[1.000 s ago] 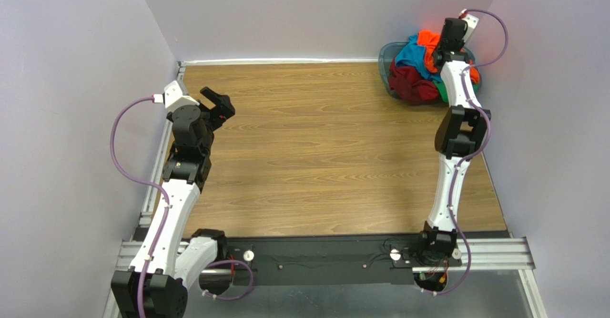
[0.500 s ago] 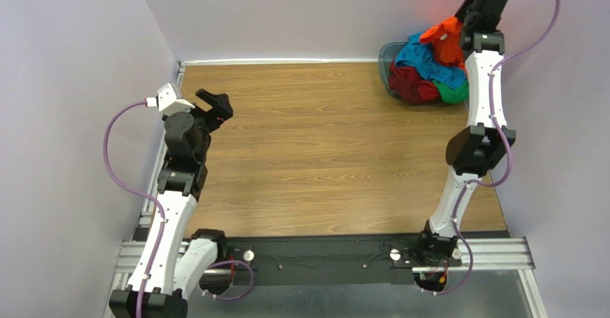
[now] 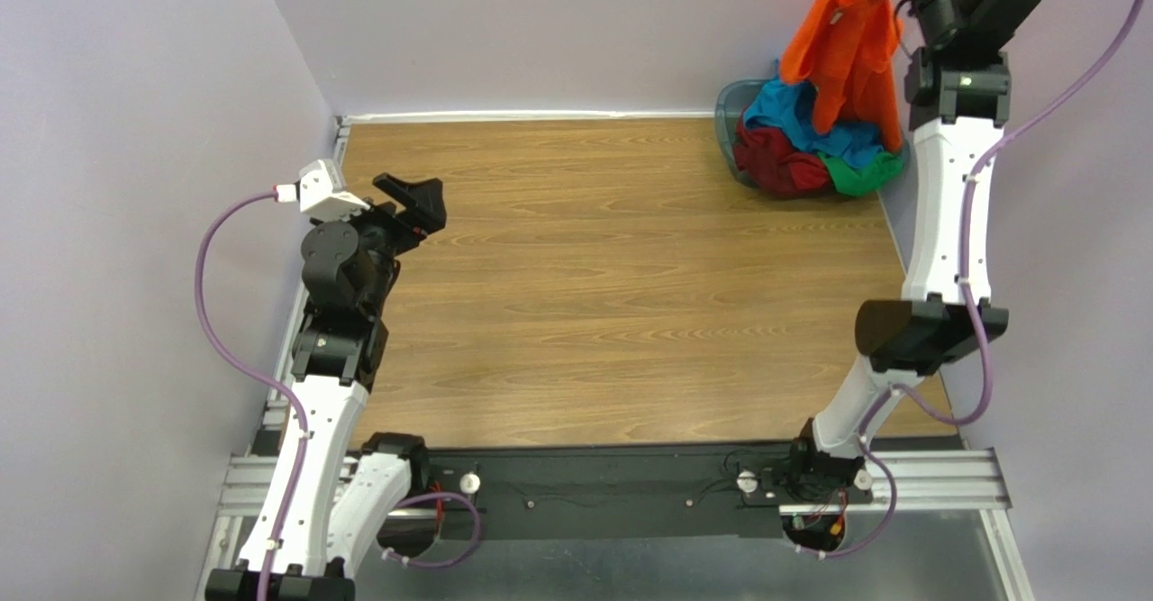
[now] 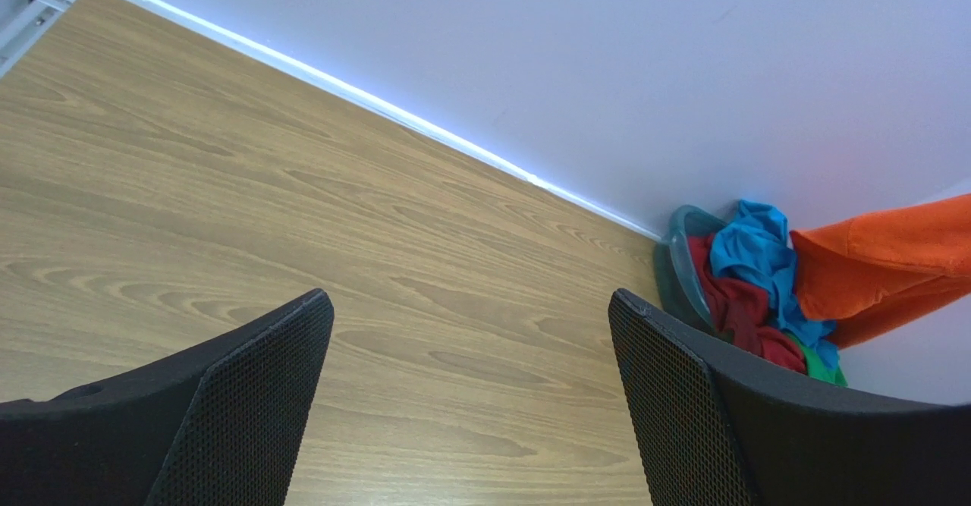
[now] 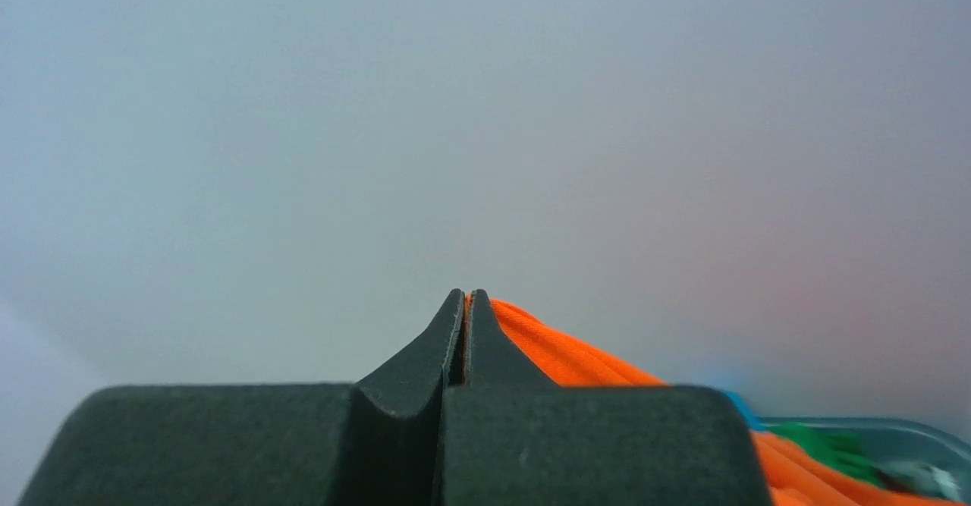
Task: Fold and stack the t-shirts
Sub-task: Grab the tshirt from the pile, then move the tshirt to the center of the board
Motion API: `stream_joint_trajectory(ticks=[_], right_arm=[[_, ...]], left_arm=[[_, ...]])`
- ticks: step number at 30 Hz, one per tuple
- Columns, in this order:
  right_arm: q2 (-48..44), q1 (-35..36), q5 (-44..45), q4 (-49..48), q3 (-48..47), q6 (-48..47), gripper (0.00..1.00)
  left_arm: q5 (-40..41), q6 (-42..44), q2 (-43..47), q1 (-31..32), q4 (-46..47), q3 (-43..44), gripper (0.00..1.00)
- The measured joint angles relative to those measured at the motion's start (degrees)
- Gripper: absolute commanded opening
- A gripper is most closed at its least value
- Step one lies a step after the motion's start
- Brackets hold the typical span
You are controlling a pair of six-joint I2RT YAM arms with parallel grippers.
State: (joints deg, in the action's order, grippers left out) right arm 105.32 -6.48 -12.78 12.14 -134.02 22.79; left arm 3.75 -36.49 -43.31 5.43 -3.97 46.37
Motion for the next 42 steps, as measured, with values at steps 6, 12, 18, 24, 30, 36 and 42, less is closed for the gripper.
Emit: stream_joint_trajectory(ticks=[6, 12, 18, 24, 30, 36, 42], right_arm=[[-6.47, 12.48, -7.69, -0.26, 2.84, 0.79, 0.01], [-8.13, 22.08, -16.33, -2.75, 3.10, 4.09, 0.01], [-12.74, 22.77, -18.51, -5.68, 16.98, 6.73, 0.02], [-26.86, 22.99, -6.10, -6.49, 55.54, 4.61, 0.08], [-30.82, 22.86, 9.62, -4.35, 80.70, 2.34, 1.00], [-35.87, 22.86, 14.69, -3.28, 86.90, 2.71, 1.00], [-38.01, 22.86, 18.01, -3.58, 89.68, 3.19, 1.00]], left_arm=[[-1.55, 0.00, 0.20, 0.00, -0.83, 0.00, 0.98], [-3.41, -0.26, 2.69, 0.00, -2.91, -0.02, 0.98], [-3.65, -0.24, 4.98, 0.00, -6.19, -0.02, 0.98], [-3.63, -1.20, 5.16, 0.00, -8.63, -1.75, 0.98], [-5.64, -1.95, -1.27, 0.00, -9.55, -5.68, 0.98], [-7.78, -3.76, -6.71, 0.00, -9.86, -12.11, 0.89], [-9.57, -4.50, -12.31, 0.33, -8.57, -13.14, 0.80]])
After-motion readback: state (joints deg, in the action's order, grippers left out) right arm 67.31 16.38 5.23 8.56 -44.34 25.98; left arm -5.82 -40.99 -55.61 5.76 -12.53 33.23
